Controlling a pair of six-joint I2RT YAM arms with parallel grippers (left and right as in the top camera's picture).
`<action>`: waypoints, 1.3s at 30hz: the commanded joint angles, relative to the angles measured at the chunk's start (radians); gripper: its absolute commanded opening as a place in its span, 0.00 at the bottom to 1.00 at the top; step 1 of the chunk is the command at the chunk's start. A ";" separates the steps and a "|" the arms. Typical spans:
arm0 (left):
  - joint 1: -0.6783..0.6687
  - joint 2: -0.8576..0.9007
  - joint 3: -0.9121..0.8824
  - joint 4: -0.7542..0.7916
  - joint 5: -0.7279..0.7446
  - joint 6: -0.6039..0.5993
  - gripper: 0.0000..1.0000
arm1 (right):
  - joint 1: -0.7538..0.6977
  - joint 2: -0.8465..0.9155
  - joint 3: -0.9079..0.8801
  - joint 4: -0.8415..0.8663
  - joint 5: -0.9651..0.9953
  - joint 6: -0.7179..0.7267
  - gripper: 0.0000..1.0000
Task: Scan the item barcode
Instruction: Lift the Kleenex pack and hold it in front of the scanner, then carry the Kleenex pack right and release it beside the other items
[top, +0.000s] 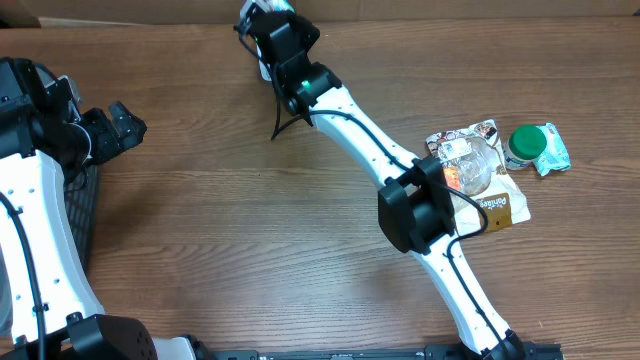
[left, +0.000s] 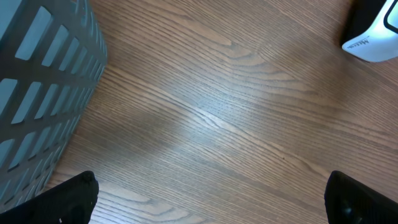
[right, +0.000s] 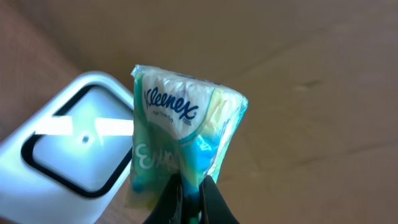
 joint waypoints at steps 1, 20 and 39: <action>0.001 0.000 0.018 0.002 0.009 -0.010 1.00 | 0.000 0.048 0.001 0.067 0.000 -0.171 0.04; 0.001 0.000 0.018 0.002 0.009 -0.010 1.00 | -0.009 0.076 0.001 0.080 -0.045 -0.172 0.04; 0.001 0.000 0.018 0.002 0.009 -0.010 1.00 | -0.017 -0.309 0.002 -0.449 -0.293 0.618 0.04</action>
